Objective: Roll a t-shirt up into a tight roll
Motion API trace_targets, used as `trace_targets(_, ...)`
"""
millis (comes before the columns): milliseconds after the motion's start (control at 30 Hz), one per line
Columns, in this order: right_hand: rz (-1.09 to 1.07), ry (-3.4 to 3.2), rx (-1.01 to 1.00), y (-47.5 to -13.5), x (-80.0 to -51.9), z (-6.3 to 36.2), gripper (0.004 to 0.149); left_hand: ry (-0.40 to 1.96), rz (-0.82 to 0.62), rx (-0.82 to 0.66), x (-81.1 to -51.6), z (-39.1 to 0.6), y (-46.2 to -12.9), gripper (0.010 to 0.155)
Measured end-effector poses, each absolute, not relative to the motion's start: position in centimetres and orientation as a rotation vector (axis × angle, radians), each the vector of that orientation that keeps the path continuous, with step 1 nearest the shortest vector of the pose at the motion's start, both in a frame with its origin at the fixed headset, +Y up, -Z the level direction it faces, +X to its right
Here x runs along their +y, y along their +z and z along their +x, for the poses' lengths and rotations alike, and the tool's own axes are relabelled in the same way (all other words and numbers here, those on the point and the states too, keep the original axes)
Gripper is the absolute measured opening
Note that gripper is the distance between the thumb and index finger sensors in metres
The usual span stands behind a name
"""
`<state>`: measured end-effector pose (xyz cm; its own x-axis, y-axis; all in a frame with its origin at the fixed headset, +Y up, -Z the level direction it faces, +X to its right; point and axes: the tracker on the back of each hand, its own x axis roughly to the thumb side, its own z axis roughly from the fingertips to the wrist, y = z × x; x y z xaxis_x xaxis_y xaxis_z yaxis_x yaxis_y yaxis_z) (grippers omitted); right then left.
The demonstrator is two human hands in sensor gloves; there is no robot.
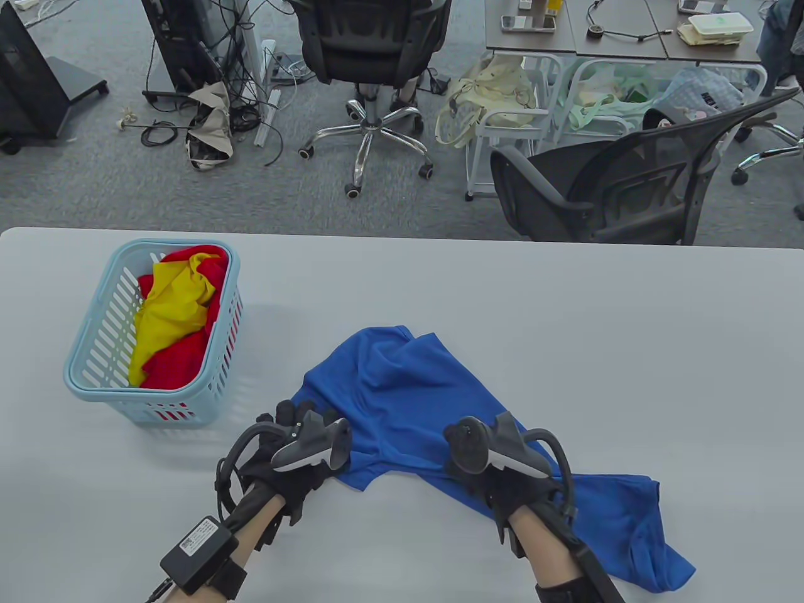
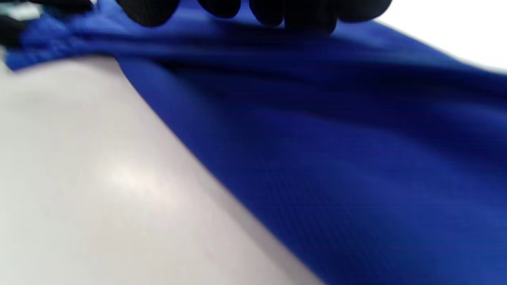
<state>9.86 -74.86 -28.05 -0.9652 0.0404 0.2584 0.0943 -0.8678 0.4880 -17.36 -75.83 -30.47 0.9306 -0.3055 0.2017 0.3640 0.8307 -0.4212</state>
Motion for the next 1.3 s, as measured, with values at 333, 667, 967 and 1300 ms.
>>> trace_targets(333, -0.548, -2.890, -0.646, -30.6, -71.4, 2.8, 0.061, -0.206, -0.346, 0.016, -73.2, -21.6, -30.4, 0.073)
trace_targets(667, -0.691, -2.849, -0.571, -33.0, -74.6, -4.4, 0.044, -0.212, -0.250, 0.084, -72.4, -22.0, -30.1, 0.064)
trace_targets(967, -0.592, -3.147, -0.589, -35.5, -71.9, -0.6, 0.037, -0.078, -0.363, -0.462, -74.4, -15.3, -27.6, 0.062)
trace_targets(1300, 0.560, -3.390, -0.243, -39.8, -64.4, 20.7, 0.038, -0.150, -0.464, -0.103, -74.6, -21.5, -30.9, 0.062)
